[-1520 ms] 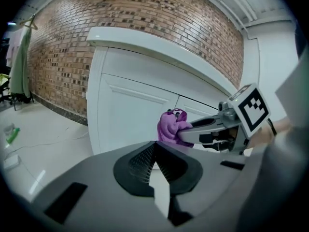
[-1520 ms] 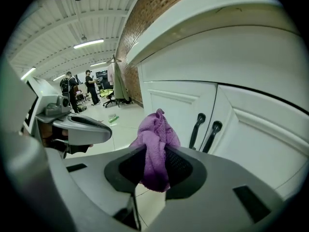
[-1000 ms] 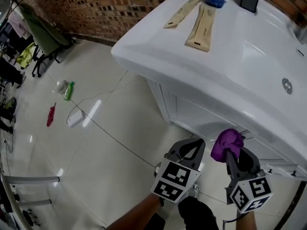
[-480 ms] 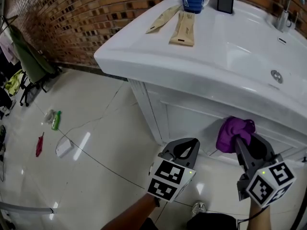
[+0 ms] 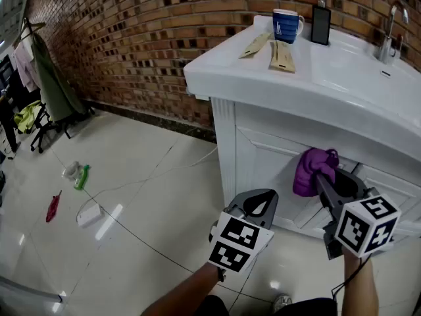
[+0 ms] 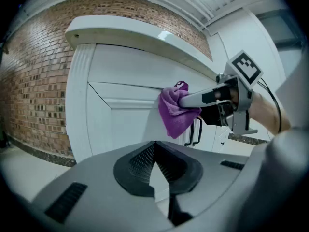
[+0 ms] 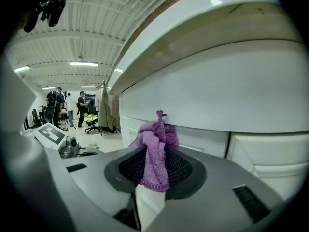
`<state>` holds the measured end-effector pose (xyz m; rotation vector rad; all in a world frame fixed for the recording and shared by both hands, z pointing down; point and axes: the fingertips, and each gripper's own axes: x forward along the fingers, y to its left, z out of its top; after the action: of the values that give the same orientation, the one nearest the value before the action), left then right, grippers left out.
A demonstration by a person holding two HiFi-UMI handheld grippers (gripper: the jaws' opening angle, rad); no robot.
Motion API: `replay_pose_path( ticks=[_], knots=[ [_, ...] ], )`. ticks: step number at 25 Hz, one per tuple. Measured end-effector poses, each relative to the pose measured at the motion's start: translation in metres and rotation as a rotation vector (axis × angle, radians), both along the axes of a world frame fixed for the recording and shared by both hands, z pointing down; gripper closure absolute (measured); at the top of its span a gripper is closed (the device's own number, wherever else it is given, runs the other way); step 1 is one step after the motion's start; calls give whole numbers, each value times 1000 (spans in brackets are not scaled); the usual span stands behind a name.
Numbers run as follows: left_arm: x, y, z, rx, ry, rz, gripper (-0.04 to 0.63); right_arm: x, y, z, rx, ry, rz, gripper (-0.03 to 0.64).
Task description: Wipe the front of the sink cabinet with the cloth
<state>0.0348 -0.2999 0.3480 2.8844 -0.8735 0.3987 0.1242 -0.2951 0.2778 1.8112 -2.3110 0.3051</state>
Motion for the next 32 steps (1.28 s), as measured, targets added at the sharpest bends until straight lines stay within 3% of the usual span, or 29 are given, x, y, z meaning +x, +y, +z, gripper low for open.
replay_pose_path(
  ticks=[13,23,27,32],
  knots=[
    [-91,4,-4,36,-28,-121,591,-101,-60,-6,76,9,-69,517],
    [-129,17,0,31,-48,-182,591,-154,-88,17,80,68,-126,517],
    [-138,22,2,31,-67,-200,591,-160,-88,33,69,74,-129,517],
    [-124,23,7,32,-75,-178,591,-134,-77,41,72,66,-70,517]
  ],
)
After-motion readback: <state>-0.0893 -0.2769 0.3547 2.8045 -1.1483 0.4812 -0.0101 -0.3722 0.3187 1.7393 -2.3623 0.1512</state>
